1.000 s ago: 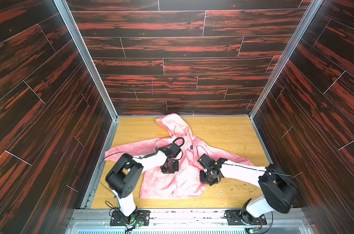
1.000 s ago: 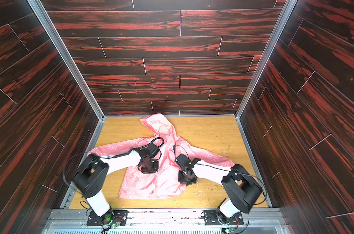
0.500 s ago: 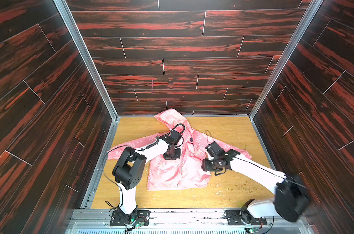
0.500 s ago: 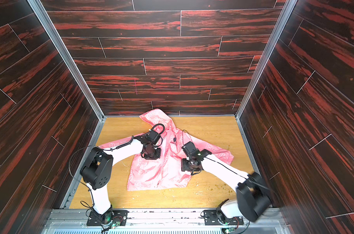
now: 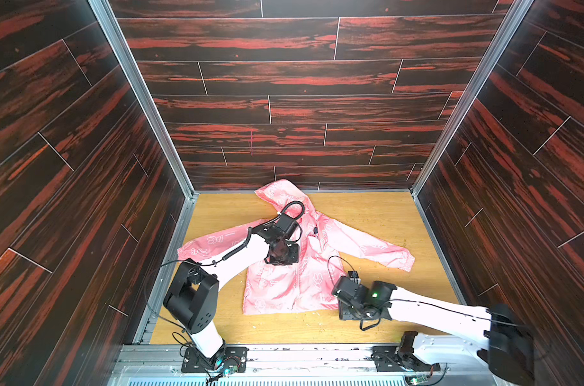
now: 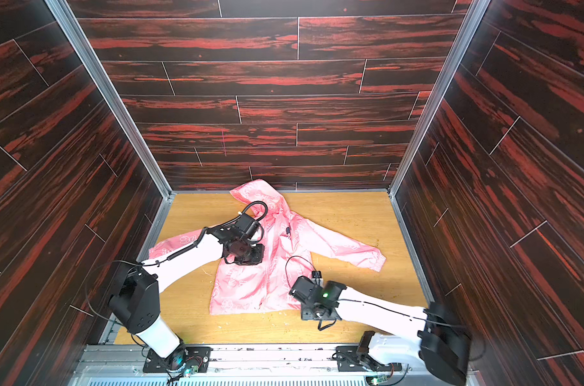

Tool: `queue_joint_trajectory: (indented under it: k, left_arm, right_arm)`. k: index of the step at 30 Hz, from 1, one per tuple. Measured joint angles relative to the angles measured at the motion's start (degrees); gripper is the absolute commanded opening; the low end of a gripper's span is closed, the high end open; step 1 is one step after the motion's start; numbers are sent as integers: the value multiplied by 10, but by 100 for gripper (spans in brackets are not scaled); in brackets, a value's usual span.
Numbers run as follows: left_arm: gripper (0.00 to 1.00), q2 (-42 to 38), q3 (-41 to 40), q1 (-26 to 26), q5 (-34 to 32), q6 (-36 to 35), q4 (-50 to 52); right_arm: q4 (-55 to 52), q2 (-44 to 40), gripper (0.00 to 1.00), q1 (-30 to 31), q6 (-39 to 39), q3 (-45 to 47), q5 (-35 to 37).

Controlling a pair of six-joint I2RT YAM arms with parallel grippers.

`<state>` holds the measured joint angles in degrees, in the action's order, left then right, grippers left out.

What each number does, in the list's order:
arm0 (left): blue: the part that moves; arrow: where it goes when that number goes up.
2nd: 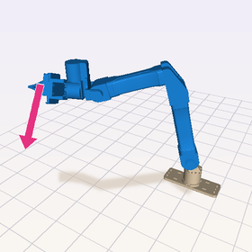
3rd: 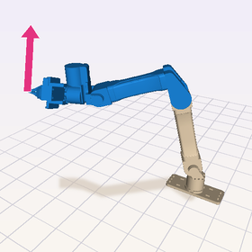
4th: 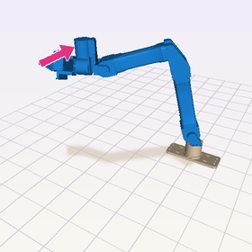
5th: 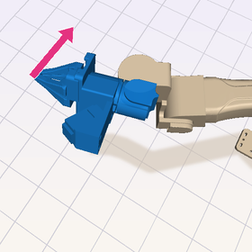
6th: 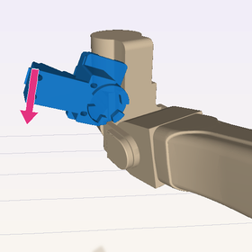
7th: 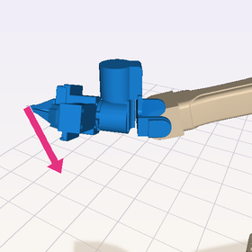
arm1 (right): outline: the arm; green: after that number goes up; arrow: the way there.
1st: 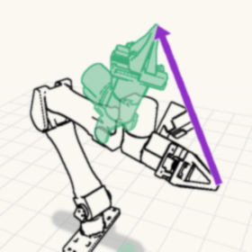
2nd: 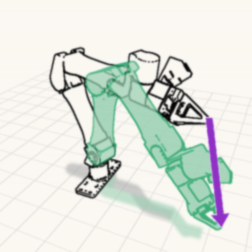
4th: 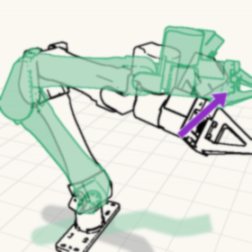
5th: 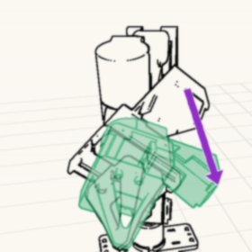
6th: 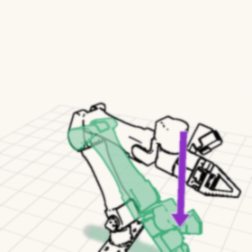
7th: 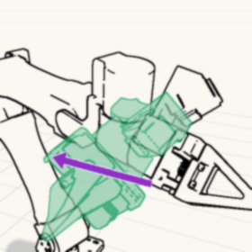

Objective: Unzip the jacket
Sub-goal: Smooth out the jacket at the center of the board.

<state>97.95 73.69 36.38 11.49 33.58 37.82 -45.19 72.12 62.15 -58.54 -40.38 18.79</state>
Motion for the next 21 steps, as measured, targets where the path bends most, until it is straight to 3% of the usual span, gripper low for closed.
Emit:
queue_joint_trajectory:
  k: [7,21]
  left_arm:
    - [0,41,3,20,46,42,-31]
    - [0,87,2,35,63,76,-45]
  right_arm:
    - [44,56,73,2,-37,-2,44]
    - [149,98,71,-27,-50,5,69]
